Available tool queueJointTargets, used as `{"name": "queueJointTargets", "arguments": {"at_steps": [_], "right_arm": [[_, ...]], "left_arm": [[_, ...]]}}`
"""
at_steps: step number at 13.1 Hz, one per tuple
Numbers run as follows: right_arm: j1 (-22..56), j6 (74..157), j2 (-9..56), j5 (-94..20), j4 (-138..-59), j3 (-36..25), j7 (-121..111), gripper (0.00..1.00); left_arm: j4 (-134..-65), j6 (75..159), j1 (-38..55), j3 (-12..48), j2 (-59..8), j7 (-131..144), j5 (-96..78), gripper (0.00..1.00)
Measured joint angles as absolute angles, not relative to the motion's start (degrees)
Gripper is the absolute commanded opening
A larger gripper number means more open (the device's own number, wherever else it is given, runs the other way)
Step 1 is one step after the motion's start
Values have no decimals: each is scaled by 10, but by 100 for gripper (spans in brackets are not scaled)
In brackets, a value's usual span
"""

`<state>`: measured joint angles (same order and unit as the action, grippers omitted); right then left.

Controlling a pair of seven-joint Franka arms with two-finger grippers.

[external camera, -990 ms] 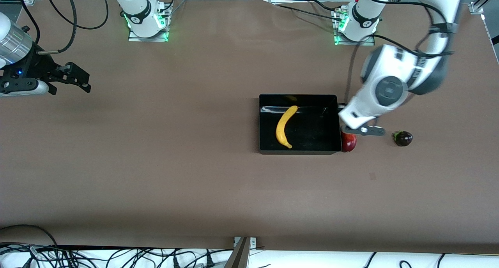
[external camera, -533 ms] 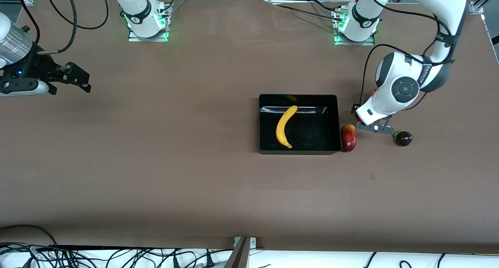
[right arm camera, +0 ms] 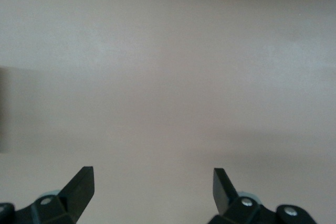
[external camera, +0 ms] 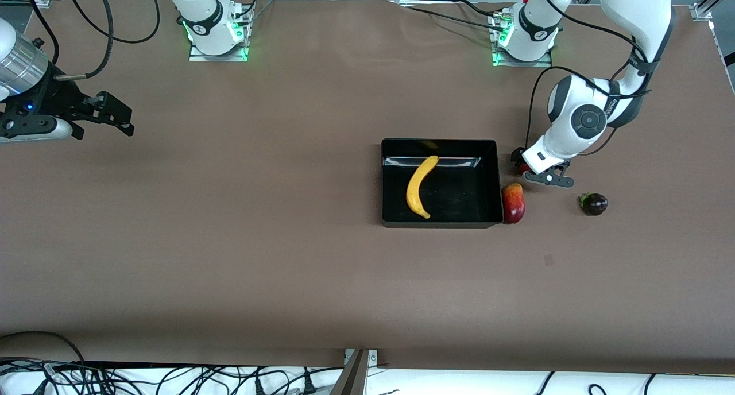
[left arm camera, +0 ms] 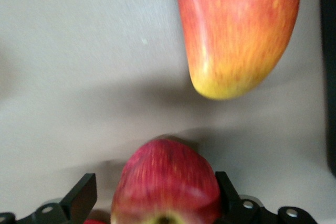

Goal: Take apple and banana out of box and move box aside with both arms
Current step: 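Release the apple near the pomegranate and move the left gripper to the banana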

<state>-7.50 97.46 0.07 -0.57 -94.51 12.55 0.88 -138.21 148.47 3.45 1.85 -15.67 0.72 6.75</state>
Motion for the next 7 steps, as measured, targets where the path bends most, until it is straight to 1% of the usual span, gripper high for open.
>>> {"name": "queueJointTargets", "arguments": {"at_steps": [1, 2, 3, 5, 6, 7], "right_arm": [[-75, 974, 1, -6, -945, 126, 9, 100], [-75, 974, 1, -6, -945, 126, 9, 100], [-74, 974, 1, -6, -945, 129, 9, 100], [-68, 974, 0, -6, -944, 141, 9, 100], [-62, 974, -1, -6, -944, 146, 9, 100], [-57, 974, -2, -6, -944, 147, 10, 100]], "left_arm": [[-1372, 1479, 35, 21, -145, 7, 68, 100], [-1354, 1449, 35, 28, -127, 7, 68, 100], [-1327, 1396, 35, 44, -108, 9, 68, 100], [-1251, 1269, 39, 81, -83, 28, 60, 100], [-1211, 1222, 41, 103, -81, 41, 42, 100], [-1183, 1198, 42, 128, -85, 61, 21, 100]]}}
